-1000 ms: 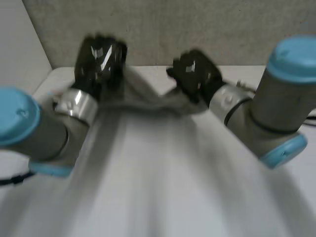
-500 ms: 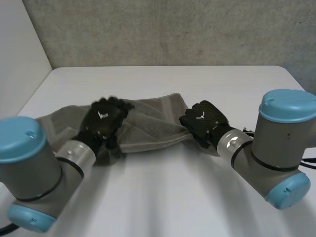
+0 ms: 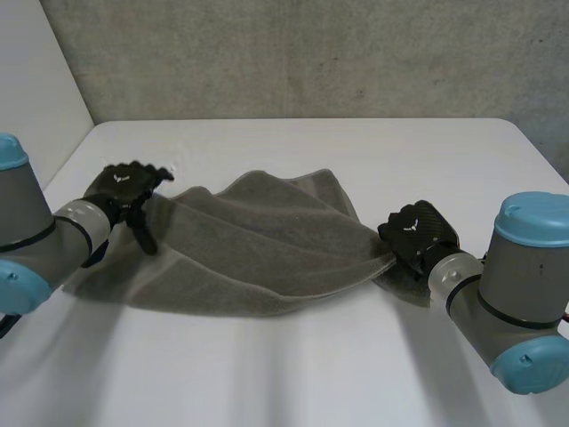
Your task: Fold the towel.
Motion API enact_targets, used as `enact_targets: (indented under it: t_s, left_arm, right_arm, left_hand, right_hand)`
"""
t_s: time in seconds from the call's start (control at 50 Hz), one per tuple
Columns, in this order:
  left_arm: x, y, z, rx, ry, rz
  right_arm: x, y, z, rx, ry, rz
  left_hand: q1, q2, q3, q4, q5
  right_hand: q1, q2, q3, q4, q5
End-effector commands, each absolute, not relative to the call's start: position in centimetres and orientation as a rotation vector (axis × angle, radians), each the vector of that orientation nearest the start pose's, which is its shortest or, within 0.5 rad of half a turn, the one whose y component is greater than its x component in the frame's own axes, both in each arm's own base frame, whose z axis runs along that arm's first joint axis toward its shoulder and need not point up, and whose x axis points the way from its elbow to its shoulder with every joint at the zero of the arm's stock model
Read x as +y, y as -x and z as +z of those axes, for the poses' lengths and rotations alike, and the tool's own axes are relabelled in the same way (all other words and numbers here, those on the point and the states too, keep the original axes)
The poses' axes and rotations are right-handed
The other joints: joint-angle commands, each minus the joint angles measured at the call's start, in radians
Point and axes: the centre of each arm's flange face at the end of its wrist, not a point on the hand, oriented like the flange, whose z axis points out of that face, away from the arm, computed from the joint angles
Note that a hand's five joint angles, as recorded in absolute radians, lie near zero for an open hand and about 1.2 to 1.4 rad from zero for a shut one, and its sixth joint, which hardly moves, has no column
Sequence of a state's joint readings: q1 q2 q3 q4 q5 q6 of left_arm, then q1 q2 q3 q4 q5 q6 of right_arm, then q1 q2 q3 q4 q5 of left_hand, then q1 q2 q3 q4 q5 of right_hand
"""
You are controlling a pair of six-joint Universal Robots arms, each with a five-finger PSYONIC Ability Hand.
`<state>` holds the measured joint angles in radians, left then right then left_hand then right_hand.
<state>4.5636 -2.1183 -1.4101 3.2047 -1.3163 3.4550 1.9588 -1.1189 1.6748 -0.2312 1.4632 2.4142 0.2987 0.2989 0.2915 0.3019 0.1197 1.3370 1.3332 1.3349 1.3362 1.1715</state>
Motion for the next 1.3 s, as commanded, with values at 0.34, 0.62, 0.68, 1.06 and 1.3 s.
enact_targets:
  t_s: [0.34, 0.62, 0.68, 1.06, 1.3]
  left_arm:
    - [-38.2, 20.6, 13.9, 2.676, -1.004, -1.475]
    - [-38.6, 20.6, 14.3, 2.682, -1.003, -1.458]
    - [-38.5, 20.6, 14.3, 2.691, -1.006, -1.442]
    - [-37.6, 20.4, 13.4, 2.673, -1.129, -1.317]
    - [-37.1, 20.2, 14.2, 2.673, -1.125, -1.303]
  right_arm:
    - [-26.4, -26.1, 13.2, 2.198, 1.502, -1.849]
    - [-26.4, -26.1, 12.9, 2.199, 1.505, -1.842]
    - [-26.4, -26.1, 12.9, 2.199, 1.505, -1.842]
    - [-26.4, -26.0, 12.9, 2.202, 1.506, -1.84]
    - [-26.4, -26.0, 12.9, 2.202, 1.51, -1.842]
  left_hand:
    - [0.191, 0.19, 0.198, 0.187, 0.195]
    - [0.252, 0.252, 0.26, 0.249, 0.257]
    - [0.258, 0.258, 0.266, 0.255, 0.263]
    - [0.335, 0.334, 0.342, 0.331, 0.339]
    - [0.681, 0.681, 0.688, 0.678, 0.685]
  right_hand:
    - [0.059, 0.063, 0.061, 0.06, 0.05]
    - [0.059, 0.063, 0.061, 0.06, 0.05]
    - [0.059, 0.063, 0.061, 0.06, 0.05]
    - [0.059, 0.063, 0.061, 0.06, 0.05]
    - [0.059, 0.063, 0.061, 0.06, 0.05]
